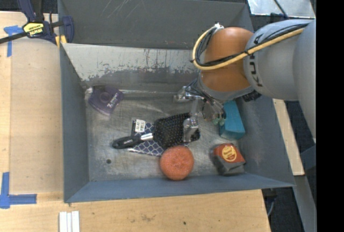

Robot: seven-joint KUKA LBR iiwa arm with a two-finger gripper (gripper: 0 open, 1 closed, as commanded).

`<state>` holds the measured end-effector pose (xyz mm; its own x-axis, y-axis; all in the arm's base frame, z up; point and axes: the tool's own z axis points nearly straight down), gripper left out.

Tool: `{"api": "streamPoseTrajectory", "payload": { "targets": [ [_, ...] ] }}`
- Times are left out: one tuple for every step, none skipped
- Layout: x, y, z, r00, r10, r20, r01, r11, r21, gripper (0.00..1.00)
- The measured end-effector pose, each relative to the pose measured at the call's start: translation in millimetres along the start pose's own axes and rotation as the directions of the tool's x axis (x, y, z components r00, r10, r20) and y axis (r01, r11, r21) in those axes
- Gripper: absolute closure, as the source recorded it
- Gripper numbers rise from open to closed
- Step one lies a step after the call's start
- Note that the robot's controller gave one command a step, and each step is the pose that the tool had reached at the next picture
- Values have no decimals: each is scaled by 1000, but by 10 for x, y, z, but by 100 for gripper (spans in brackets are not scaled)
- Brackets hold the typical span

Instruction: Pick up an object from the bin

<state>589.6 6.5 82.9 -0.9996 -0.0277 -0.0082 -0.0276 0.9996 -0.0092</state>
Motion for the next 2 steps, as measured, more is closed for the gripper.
{"api": "streamPoseTrajectory", "payload": {
  "targets": [
    [-28,-10,-28,1000,-1,2,1,1000,-3,0],
    [-57,392,-146,971,241,-5,-241,971,-4,0]
  ]
}}
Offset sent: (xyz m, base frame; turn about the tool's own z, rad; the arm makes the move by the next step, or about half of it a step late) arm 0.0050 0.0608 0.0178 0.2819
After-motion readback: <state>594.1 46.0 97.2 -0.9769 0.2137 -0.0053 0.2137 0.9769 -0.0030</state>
